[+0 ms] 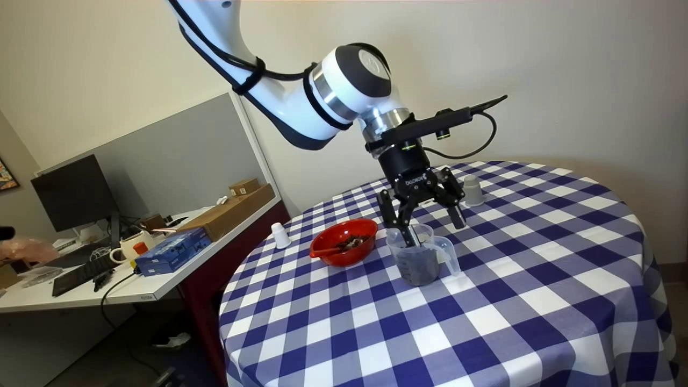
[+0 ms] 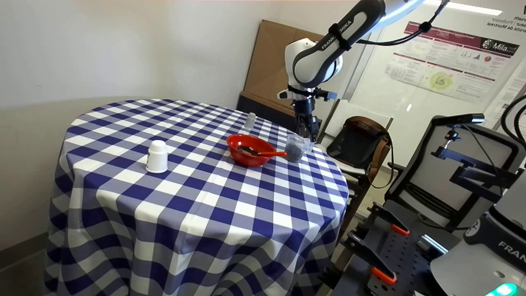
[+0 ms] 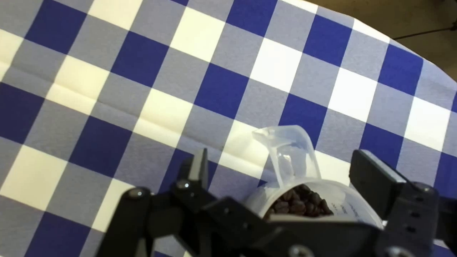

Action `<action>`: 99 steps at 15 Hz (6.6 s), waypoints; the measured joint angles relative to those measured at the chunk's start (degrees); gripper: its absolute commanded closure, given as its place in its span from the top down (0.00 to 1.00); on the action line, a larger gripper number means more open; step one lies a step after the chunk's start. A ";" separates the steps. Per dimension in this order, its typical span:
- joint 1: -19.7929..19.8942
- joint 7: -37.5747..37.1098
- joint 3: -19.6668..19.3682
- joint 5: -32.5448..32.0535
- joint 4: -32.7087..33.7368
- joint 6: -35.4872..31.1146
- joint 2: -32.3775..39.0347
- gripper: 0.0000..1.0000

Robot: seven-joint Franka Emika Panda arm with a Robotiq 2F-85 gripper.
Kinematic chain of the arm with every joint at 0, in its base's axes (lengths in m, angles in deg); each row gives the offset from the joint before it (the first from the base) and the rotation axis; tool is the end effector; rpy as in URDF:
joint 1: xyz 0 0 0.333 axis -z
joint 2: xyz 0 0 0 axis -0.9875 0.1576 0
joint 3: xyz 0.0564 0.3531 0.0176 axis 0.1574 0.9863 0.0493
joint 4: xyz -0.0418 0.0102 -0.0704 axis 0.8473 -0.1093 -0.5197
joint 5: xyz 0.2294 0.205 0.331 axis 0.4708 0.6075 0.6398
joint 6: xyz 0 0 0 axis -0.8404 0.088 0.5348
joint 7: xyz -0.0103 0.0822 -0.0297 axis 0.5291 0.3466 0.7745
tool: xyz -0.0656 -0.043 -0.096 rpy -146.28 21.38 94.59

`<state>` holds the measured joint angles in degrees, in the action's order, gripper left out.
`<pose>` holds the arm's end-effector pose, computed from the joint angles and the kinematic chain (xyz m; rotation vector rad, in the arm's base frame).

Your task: Pick up the jug and pour some of its contents into the bow

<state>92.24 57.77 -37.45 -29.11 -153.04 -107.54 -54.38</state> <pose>0.6278 -0.2205 0.1618 2.5398 1.3825 -0.6862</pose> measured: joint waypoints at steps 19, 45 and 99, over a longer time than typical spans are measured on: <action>2.72 13.57 1.27 3.95 -1.80 -1.26 -0.74 0.98; -4.89 -1.20 0.30 -1.00 -2.49 -0.46 -4.32 0.13; -31.83 -42.54 11.08 -53.09 19.45 62.52 23.61 0.12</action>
<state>60.40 15.24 -26.38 -82.20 -133.59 -45.02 -30.77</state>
